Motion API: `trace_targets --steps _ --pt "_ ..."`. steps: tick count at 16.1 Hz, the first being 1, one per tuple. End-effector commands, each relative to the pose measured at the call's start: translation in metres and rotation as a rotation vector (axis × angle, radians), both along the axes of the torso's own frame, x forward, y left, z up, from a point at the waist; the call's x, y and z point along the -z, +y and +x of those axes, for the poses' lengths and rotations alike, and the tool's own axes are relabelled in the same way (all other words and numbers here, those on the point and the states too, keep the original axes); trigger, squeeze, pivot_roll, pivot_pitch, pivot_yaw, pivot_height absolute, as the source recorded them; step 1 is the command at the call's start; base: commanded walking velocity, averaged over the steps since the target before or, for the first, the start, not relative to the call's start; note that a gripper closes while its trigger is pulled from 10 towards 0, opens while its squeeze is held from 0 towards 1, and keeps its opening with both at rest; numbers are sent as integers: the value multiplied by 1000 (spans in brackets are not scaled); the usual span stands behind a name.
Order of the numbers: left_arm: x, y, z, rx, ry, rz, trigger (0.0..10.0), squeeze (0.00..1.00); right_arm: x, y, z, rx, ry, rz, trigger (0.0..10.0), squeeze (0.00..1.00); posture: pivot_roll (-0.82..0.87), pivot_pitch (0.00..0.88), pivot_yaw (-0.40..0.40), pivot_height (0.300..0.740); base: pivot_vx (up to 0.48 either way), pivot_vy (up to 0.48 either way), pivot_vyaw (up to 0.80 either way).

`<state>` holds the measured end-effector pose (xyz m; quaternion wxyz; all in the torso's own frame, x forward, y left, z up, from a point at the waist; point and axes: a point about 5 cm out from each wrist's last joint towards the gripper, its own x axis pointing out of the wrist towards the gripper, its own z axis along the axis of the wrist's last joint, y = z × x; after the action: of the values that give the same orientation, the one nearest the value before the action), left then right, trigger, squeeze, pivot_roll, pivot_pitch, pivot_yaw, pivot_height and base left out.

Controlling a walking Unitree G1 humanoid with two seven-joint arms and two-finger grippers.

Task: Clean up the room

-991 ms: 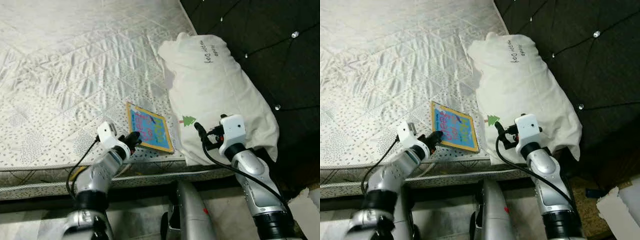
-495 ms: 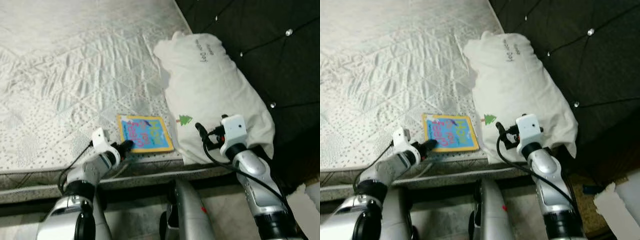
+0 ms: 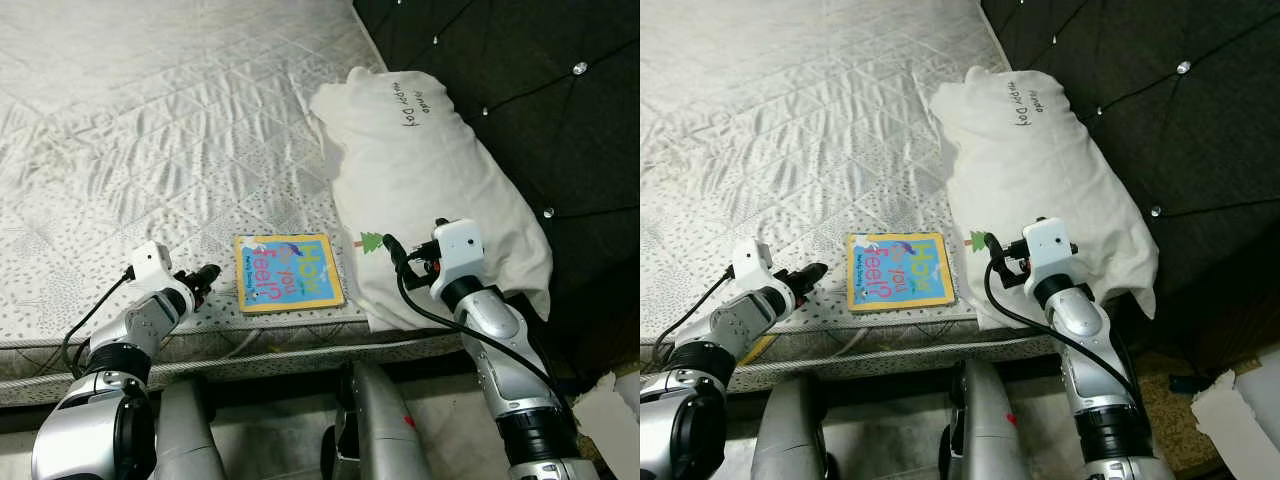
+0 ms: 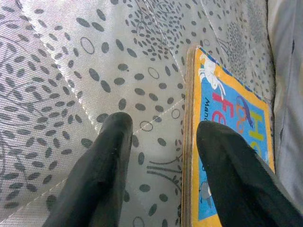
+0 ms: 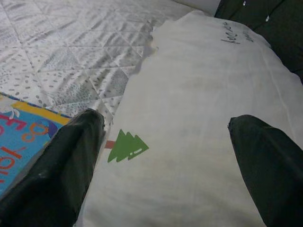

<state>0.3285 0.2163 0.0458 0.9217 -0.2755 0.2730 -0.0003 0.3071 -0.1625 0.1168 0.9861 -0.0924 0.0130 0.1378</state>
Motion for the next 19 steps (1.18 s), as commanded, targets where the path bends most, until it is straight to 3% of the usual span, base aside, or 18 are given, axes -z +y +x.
trace_targets --steps 1,4,7,8,9,11,12,13,14,15,19 --pt "0 -1 1 13 9 27 10000 1000 0 -1 2 7 -5 -4 10000 0 -37 41 -112 565 0 0 0" --pt "-18 11 8 -110 -133 131 10000 1000 -3 9 11 8 -28 37 10000 0 -3 4 -87 565 0 0 0" --pt "-22 20 -9 -217 -196 253 10000 1000 -6 19 17 -6 -33 88 10000 0 31 0 -77 565 0 0 0" --pt "-28 25 -32 -280 -257 419 10000 1000 -6 31 25 -23 -25 148 10000 0 68 0 -75 565 0 0 0" --pt "-33 23 -39 -282 -285 488 10000 1000 -7 35 29 -23 -25 167 10000 0 86 0 -77 565 0 0 0" --pt "-37 19 -45 -279 -321 540 10000 1000 -10 40 36 -19 -29 191 10000 0 103 0 -75 565 0 0 0" --pt "-47 16 -47 -298 -376 610 10000 1000 -14 47 43 -22 -37 212 10000 0 131 0 -76 565 0 0 0" --pt "-55 14 -44 -303 -424 614 10000 1000 -18 52 47 -32 -48 218 10000 0 144 0 -77 565 0 0 0" --pt "-73 11 -40 -311 -512 684 10000 0 -27 56 50 -39 -92 257 10000 0 146 0 -73 565 0 0 0" --pt "-77 13 -38 -316 -524 710 10000 0 -31 55 53 -21 -102 280 10000 0 141 0 -66 574 0 0 0" --pt "-87 2 -38 -276 -588 667 10000 0 -36 60 55 -32 -116 328 10000 0 140 0 -51 622 0 0 0"
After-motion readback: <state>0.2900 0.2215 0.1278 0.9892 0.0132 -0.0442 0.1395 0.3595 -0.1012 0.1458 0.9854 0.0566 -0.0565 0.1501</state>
